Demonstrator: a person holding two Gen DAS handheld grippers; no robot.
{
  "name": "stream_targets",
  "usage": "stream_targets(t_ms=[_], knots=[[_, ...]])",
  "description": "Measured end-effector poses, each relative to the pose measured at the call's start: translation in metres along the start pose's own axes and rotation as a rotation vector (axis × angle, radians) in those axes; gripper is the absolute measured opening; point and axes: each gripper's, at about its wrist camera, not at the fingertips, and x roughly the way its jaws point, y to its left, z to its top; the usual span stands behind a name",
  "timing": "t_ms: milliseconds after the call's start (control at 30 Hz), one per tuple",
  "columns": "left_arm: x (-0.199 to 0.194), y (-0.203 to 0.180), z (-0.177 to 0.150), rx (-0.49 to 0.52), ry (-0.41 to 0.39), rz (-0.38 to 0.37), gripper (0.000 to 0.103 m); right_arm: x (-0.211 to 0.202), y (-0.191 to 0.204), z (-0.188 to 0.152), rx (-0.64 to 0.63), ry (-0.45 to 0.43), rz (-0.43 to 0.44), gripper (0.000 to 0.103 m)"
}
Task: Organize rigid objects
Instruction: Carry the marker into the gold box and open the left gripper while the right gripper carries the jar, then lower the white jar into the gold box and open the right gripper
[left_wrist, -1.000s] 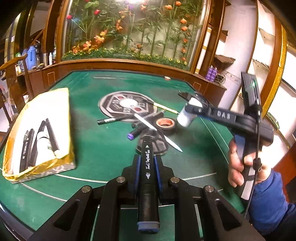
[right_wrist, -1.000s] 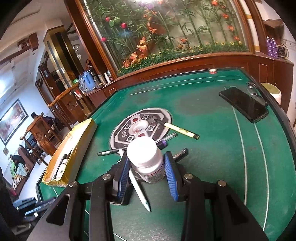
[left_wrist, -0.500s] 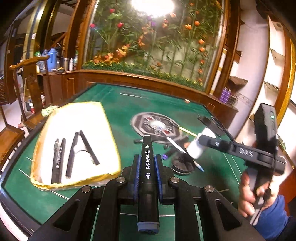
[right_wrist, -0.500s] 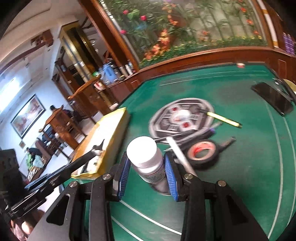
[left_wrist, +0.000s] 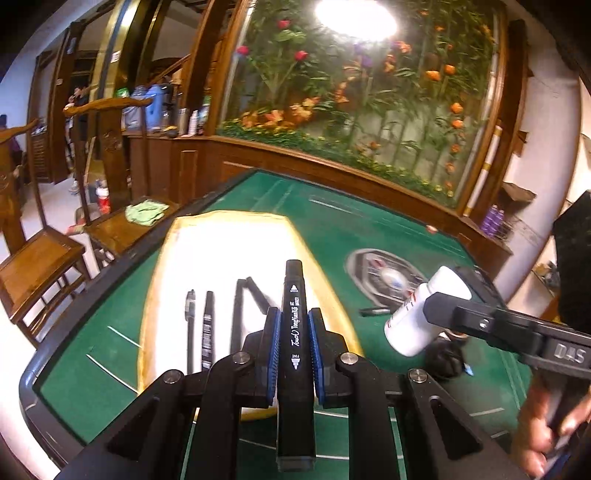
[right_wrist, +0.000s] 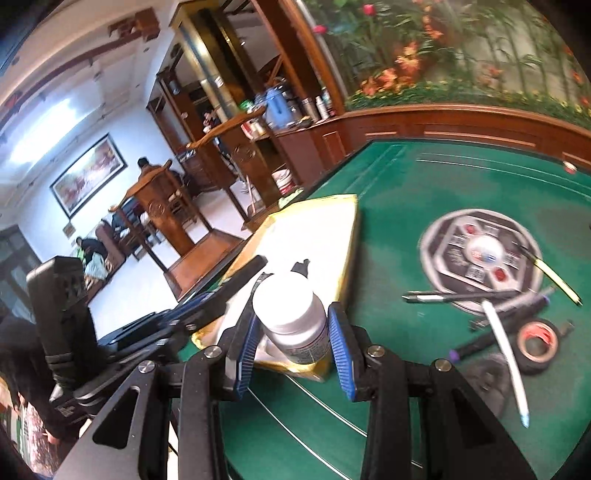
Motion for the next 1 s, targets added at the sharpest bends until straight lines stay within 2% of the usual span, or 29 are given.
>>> stream_targets(t_ms=[233, 433, 700, 767, 800, 867, 1000], knots=[[0.025, 0.024, 0.004, -0.043, 0.021, 0.027, 0.015, 0.052, 0.029, 0.025, -0.014, 0.048, -0.027, 0.036], [0.041, 0.033, 0.004, -0.037, 0.05, 0.021, 0.015, 0.092, 0.028, 0.039, 0.013, 0.098, -0.074, 0.036], [0.057, 0.05, -0.003, -0.067, 0.08, 0.034, 0.015, 0.14, 0.025, 0.042, 0.057, 0.169, -0.122, 0.036], [0.054, 0.052, 0.0, -0.083, 0.059, -0.01, 0.015, 0.15, 0.024, 0.043, 0.066, 0.181, -0.137, 0.036], [0.054, 0.052, 0.001, -0.078, 0.05, 0.017, 0.015, 0.154, 0.023, 0.044, 0.069, 0.183, -0.148, 0.036], [0.057, 0.051, 0.001, -0.082, 0.057, 0.009, 0.015, 0.161, 0.022, 0.046, 0.075, 0.192, -0.166, 0.036], [0.055, 0.039, -0.002, -0.022, 0.034, 0.034, 0.015, 0.171, 0.016, 0.05, 0.084, 0.201, -0.2, 0.036]])
